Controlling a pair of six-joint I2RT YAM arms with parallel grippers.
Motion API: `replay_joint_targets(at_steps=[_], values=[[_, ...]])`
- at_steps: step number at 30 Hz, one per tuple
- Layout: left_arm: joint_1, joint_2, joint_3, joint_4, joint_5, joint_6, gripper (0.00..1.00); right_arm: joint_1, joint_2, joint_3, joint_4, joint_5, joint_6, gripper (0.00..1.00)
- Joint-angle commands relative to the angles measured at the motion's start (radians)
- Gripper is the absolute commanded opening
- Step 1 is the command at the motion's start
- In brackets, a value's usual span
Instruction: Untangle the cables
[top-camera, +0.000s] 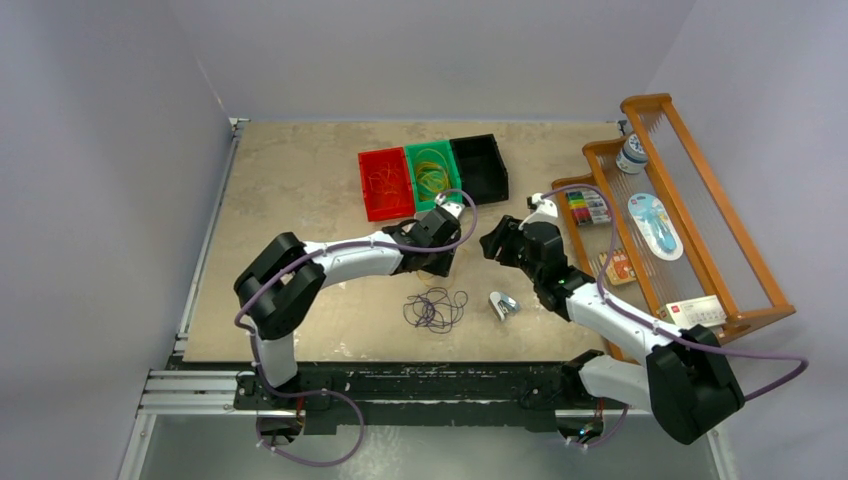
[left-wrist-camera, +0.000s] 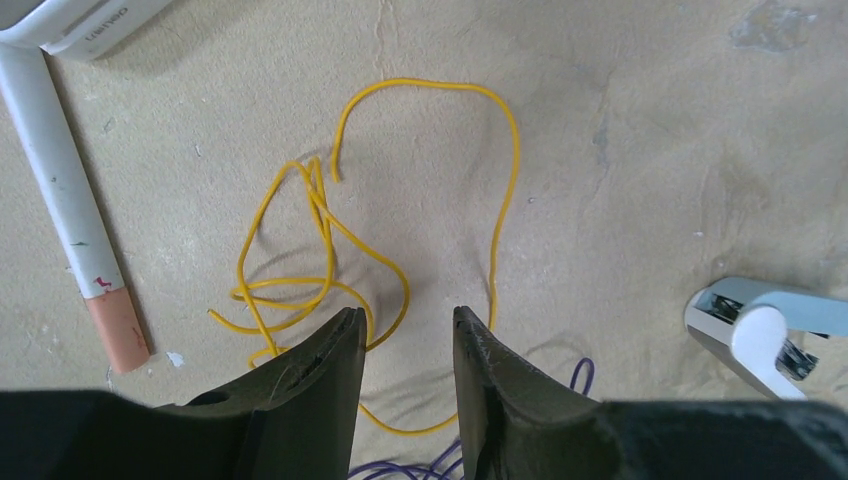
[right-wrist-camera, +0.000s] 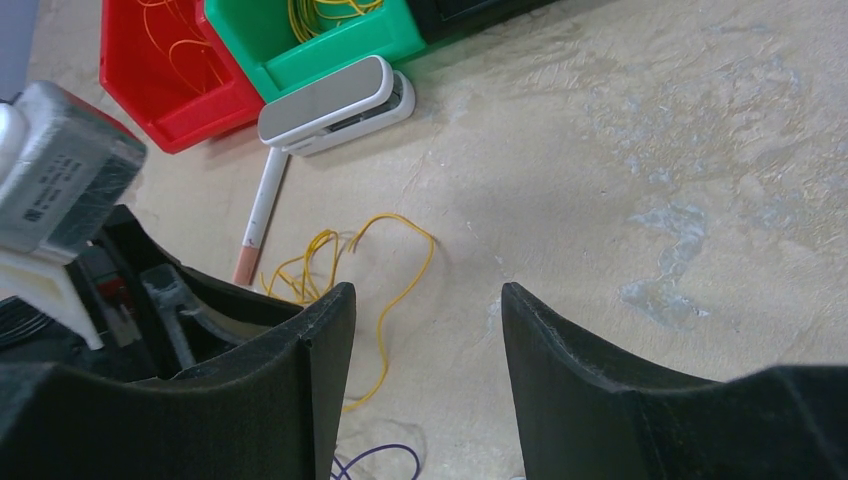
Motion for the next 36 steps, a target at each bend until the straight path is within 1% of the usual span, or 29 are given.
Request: replay_joint_targets(at_steps=[1, 13, 17, 22, 26, 36], values=[[-0.003, 0.021, 0.047, 0.053, -0.027, 0.005, 0.36, -0.003, 0.005, 0.011, 0.044, 0.005, -0.01, 0.58], [-0.003, 0.063, 0.093, 0.054, -0.061, 0.038, 0.33, -0.004, 0.029, 0.012, 0.057, -0.025, -0.018, 0.58], [-0.003, 0.064, 0.101, 0.054, -0.082, 0.044, 0.25, -0.003, 0.027, 0.003, 0.069, -0.032, -0.015, 0.57], [-0.003, 0.052, 0.118, 0.036, -0.107, 0.052, 0.09, -0.003, 0.01, -0.001, 0.085, -0.037, -0.024, 0.57], [-0.002, 0.019, 0.123, 0.027, -0.125, 0.058, 0.0, -0.003, -0.017, -0.007, 0.106, -0.031, -0.037, 0.57], [-0.002, -0.121, 0.148, -0.036, -0.152, 0.09, 0.0, -0.003, -0.087, -0.051, 0.208, -0.035, -0.046, 0.57]])
